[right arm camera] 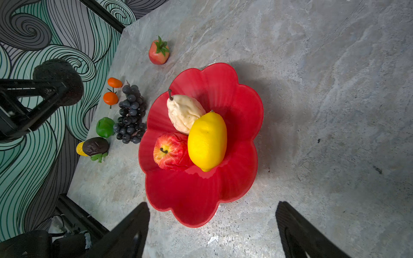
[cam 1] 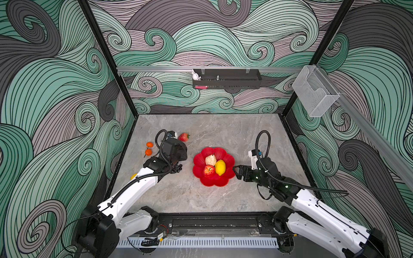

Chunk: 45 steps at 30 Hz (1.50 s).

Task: Arrange fruit in a fruit bowl
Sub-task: Place the fruit in the fruit bowl.

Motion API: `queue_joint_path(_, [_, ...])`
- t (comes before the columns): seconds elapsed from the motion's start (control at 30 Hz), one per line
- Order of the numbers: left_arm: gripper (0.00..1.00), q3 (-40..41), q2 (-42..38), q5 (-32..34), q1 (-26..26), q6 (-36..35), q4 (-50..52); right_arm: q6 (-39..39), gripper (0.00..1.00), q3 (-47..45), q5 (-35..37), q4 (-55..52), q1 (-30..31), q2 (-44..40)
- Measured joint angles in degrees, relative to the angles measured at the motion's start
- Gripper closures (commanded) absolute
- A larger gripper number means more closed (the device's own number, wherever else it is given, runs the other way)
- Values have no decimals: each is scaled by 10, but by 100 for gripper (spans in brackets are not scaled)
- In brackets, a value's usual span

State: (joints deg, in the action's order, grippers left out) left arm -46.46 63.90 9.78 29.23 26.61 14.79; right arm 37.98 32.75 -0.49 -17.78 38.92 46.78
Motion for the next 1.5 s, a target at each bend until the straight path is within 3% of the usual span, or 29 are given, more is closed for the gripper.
queue_joint_path(0.43, [56, 61, 24, -136, 127, -168, -149, 81, 13, 11, -46, 14, 0, -25])
queue_joint_path(0.73, [55, 106, 25, -170, 194, -277, -226, 132, 14, 10, -87, 59, 9, -24])
queue_joint_path(1.03, [55, 106, 50, -169, 229, -324, -264, 154, 14, 10, -89, 94, 47, -1])
queue_joint_path(1.5, [55, 106, 78, -169, 265, -339, -292, 165, 19, 7, -85, 132, 81, 43])
